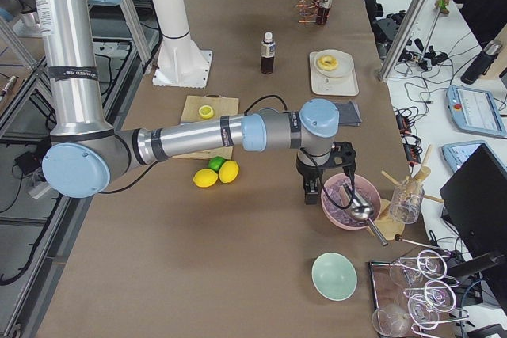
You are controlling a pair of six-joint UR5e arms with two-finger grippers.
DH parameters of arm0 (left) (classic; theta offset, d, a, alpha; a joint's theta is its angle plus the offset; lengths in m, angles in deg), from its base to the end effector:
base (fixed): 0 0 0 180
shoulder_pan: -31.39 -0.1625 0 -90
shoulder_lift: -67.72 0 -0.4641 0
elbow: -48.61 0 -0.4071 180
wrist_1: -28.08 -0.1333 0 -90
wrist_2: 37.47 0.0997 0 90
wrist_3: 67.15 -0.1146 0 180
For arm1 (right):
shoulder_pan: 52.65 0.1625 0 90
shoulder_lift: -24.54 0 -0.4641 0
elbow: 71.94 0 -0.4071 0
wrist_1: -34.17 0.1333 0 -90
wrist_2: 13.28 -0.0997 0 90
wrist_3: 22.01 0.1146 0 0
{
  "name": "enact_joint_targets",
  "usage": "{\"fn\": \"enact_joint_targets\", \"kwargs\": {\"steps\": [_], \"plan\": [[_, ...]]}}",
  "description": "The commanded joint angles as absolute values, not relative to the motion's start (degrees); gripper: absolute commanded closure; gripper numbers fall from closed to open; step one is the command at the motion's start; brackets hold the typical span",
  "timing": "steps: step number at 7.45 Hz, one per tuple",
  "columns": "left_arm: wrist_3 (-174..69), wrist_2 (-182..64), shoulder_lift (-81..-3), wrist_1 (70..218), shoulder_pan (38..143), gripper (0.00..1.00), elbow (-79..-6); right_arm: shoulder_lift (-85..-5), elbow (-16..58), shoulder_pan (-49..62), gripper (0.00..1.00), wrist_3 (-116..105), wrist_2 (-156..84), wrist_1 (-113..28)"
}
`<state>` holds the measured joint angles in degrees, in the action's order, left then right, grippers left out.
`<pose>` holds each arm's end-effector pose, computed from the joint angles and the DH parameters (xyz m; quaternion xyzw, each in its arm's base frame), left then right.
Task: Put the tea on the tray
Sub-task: 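Withdraw the left arm back toward the rack, then move the right gripper over to the standing tea bottle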
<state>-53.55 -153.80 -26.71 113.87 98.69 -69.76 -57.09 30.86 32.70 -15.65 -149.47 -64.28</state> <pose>0.1226 -0.5067 0.4472 0.1597 0.2846 0.1309 0.9361 0.0049 -0.5642 0.5301 0.0640 -0.3978 -0.0298 0.9147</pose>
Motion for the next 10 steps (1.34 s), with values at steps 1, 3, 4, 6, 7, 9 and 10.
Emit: {"fn": "enact_joint_targets", "kwargs": {"steps": [1,3,4,6,7,9,10], "plan": [[-69.82,-154.62,-21.59,114.03,110.54,0.02,-66.19,-47.66,42.19,19.48,0.00,3.11,-149.08,-72.06],[-74.70,-157.76,-21.58,114.03,114.78,0.02,-63.03,-36.60,43.55,7.27,0.00,24.40,-144.27,-73.05],[-75.57,-159.96,-21.49,114.12,116.88,0.02,-61.70,-31.58,43.63,3.21,0.00,25.53,-141.37,-75.66],[-77.95,-159.98,-20.35,114.12,118.65,0.02,-61.51,-19.90,43.46,-7.68,0.00,29.56,-129.80,-85.84],[-78.22,-159.98,-20.09,114.21,118.92,0.02,-61.60,-17.49,43.37,-10.69,0.00,34.80,-129.13,-86.23],[-79.01,-159.98,-18.07,119.80,118.93,0.02,-59.60,-12.91,40.74,-18.41,0.00,45.97,-123.02,-86.24],[-79.01,-160.07,-18.06,120.79,118.93,0.02,-58.71,-13.60,40.56,-22.11,0.00,46.28,-119.14,-86.24]]}}
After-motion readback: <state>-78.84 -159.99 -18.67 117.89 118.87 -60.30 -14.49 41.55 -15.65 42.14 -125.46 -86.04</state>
